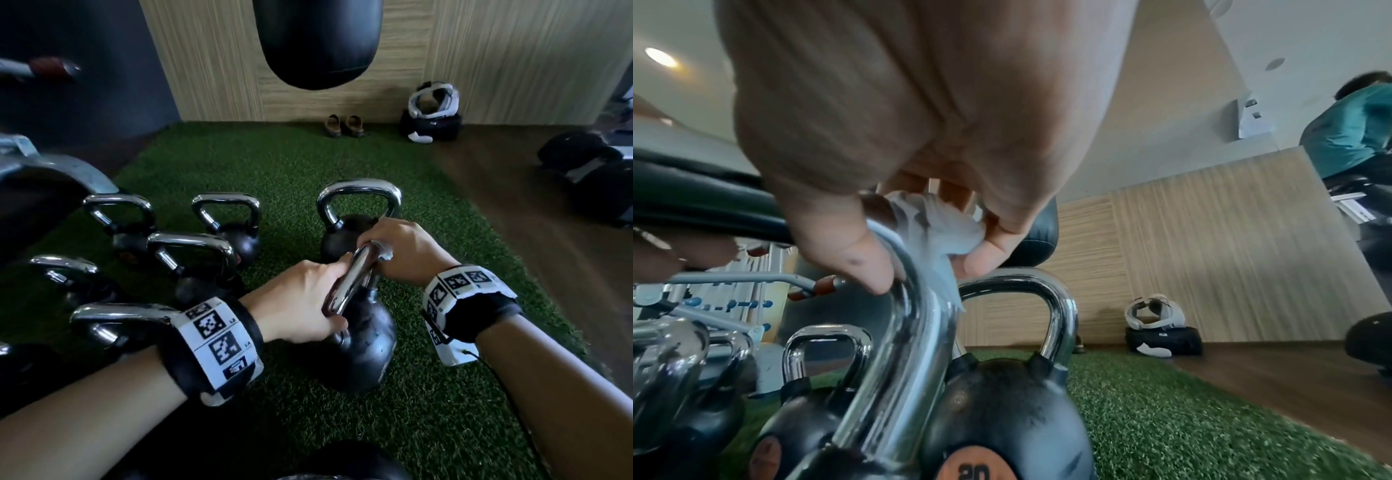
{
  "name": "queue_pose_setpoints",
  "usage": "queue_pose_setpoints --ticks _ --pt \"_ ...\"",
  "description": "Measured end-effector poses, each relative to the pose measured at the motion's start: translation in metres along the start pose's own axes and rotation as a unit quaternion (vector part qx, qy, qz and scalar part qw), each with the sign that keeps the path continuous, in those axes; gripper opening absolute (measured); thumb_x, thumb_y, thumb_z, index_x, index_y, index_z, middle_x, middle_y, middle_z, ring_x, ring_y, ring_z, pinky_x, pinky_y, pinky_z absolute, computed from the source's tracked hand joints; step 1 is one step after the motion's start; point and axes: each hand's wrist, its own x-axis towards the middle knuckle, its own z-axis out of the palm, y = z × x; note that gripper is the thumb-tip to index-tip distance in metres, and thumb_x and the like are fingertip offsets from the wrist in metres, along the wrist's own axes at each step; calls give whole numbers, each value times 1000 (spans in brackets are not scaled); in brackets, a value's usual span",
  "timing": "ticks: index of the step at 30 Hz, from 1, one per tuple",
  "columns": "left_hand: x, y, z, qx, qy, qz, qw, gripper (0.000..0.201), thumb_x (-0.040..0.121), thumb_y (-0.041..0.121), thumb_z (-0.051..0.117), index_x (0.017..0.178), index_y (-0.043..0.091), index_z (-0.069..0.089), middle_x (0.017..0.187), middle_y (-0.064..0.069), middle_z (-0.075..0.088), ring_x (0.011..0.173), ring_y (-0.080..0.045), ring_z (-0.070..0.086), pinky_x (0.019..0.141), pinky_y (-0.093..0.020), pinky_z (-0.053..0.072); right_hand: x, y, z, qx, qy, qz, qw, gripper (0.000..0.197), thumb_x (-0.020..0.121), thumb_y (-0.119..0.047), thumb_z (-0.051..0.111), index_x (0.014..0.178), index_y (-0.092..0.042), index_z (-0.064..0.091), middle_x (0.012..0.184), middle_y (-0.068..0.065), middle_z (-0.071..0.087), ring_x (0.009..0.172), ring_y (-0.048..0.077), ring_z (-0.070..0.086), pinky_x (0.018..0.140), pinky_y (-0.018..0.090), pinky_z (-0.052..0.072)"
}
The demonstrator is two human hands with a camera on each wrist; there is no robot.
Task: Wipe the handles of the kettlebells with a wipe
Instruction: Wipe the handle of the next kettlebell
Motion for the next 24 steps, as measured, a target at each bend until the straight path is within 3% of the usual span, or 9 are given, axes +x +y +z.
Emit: queue_pose_setpoints --ticks 2,4,6,9,11,13,17,20,24 --pt "4 -7 -7 16 -30 12 999 83 81 32 82 151 32 36 113 5 71 99 -15 69 88 -35 57 -8 2 -1 -3 13 15 1000 30 75 -19 78 105 -21 78 98 1 70 91 17 66 87 34 55" --pt "11 -12 -15 41 -54 31 997 93 83 31 82 158 37 29 132 4 68 115 -14 66 98 -32 53 -20 2 -6 -11 28 29 999 34 77 -35 70 106 -20 78 95 -1 68 86 16 64 81 33 54" --pt "19 -19 -22 87 -67 37 993 98 85 32 81 160 44 20 141 4 64 119 -14 64 97 -27 50 -33 1 -10 -27 41 36 998 37 74 -38 67 103 -19 79 86 -4 62 80 16 60 74 31 50" --pt "29 -32 -28 137 -66 47 987 93 89 42 78 155 57 14 139 0 66 113 -20 69 92 -36 55 -54 1 -13 -53 44 72 995 26 73 -23 70 97 -17 77 83 -5 60 81 21 61 72 32 50" --pt "33 -42 -28 130 -57 47 989 86 91 42 76 156 54 22 145 0 62 123 -21 65 97 -38 53 -65 0 -9 -65 48 91 993 26 78 -21 69 103 -19 76 90 -3 64 87 22 62 77 33 53" --pt "33 -46 -26 107 -34 59 992 79 92 39 77 157 45 32 148 3 59 131 -17 60 103 -29 48 -73 -1 -7 -59 57 96 992 27 80 -17 73 107 -17 75 94 -1 66 89 25 62 81 37 55" --pt "33 -49 -18 64 19 63 996 71 90 27 79 152 39 46 143 11 62 130 -7 59 98 -9 36 -74 1 -6 -38 60 115 991 38 79 -16 82 117 -15 74 101 -1 66 99 26 61 90 38 52" --pt "33 -49 -14 53 26 55 997 71 87 24 80 149 42 50 136 10 68 125 -9 63 104 -21 46 -74 0 -7 -16 60 132 989 51 79 -16 85 128 -13 70 109 -1 68 105 24 61 94 30 46" --pt "31 -49 -21 33 8 38 999 65 86 35 80 144 48 53 128 17 71 117 -2 67 103 -25 51 -73 -5 -11 -26 46 140 989 53 78 -18 86 129 -19 70 107 -1 69 103 22 64 93 39 52"
